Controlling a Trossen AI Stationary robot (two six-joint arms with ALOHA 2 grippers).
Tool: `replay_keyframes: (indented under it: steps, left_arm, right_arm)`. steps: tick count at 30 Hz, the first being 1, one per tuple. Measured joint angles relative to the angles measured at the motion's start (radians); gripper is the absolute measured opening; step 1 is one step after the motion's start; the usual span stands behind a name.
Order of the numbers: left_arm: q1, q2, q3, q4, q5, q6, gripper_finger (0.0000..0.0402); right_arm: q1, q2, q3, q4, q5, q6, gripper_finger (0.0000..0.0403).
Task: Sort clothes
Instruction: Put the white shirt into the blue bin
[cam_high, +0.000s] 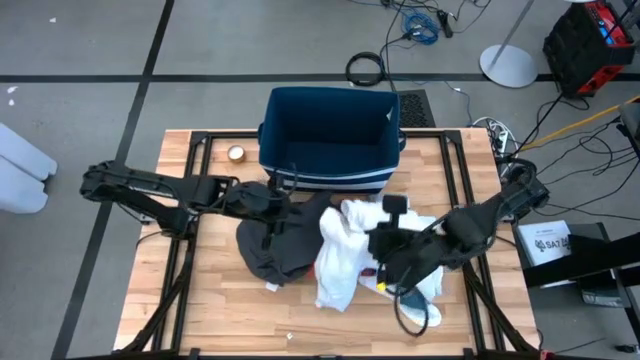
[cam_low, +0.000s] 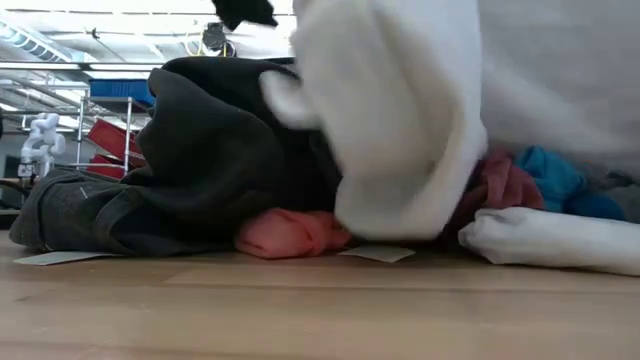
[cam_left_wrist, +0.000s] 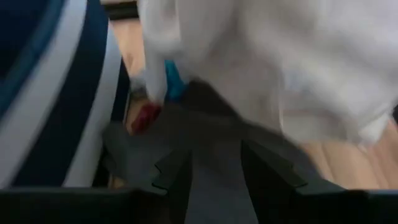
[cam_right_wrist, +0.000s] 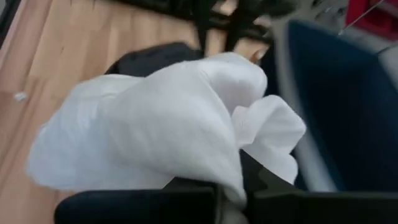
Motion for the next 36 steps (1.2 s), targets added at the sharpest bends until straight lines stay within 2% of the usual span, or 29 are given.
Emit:
replay_keyframes:
  steps: [4,8,13,19,24,27,30,33,36]
  left_arm:
    - [0.000,-0.030,-0.145,0.147,0.000,-0.059,0.0145]
    - [0.000,-0.038,-0.287,0.365,0.002,-0.111,0.0145]
    - [0.000,-0.032,-0.386,0.550,0.002,-0.144,0.0145]
    - [0.002,-0.019,-0.429,0.653,-0.019,-0.146,0.0145]
    - [0.003,0.031,-0.439,0.723,-0.048,-0.168,0.0145]
    - [0.002,0.077,-0.439,0.776,-0.078,-0.190,0.0145]
    - [0.009,0.130,-0.439,0.835,-0.094,-0.193,0.0145]
    - [0.018,0.183,-0.439,0.889,-0.098,-0.196,0.0145]
    - [0.018,0.241,-0.439,0.947,-0.098,-0.218,0.0145]
  right_arm:
    - [0.000,-0.002,0.158,-0.052,0.056,-0.076,0.0001]
    - [0.000,-0.001,0.323,-0.070,0.144,-0.181,0.0000]
    - [-0.002,-0.002,0.504,-0.020,0.216,-0.347,0.0000]
    - [-0.005,-0.054,0.499,0.354,0.278,-0.721,0.0000]
    - [-0.020,-0.065,0.500,0.731,0.273,-1.081,0.0000]
    - [-0.051,-0.063,0.500,0.902,0.190,-1.231,0.0000]
    - [-0.112,-0.063,0.500,1.027,0.070,-1.304,0.0000]
    - [-0.194,-0.063,0.500,1.108,-0.047,-1.317,0.0000]
    - [-0.297,-0.061,0.500,1.151,-0.201,-1.256,0.0000]
